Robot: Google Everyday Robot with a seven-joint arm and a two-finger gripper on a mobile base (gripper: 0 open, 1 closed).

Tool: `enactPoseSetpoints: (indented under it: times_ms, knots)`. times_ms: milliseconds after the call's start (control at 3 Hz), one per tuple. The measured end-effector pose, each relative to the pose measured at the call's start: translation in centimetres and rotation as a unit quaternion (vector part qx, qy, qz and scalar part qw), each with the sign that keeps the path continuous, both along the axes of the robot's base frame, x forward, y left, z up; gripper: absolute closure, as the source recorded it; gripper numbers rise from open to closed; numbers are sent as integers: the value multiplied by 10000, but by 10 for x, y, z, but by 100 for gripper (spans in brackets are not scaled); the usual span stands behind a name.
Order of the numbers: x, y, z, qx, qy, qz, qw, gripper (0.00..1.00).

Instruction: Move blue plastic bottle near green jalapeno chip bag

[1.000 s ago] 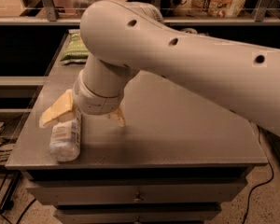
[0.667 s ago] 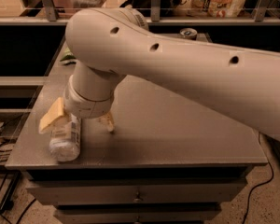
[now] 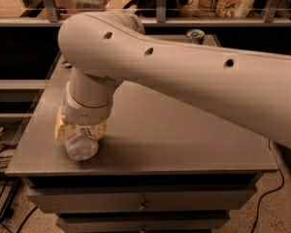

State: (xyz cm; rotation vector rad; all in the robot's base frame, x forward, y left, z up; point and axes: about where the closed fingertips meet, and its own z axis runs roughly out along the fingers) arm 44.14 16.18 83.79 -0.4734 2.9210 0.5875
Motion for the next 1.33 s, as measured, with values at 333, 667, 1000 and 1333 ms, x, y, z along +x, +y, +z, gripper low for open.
enactPoseSetpoints:
  times_ms: [333,667,1000,1333]
  knots:
    - [0,0,0,0,-1,-2,10000,78]
    - [13,-27,15,2,-239,-290,9993,99]
    - [32,-65,29,325,-360,-575,9972,100]
    - [55,-105,37,702,-363,-587,9951,100]
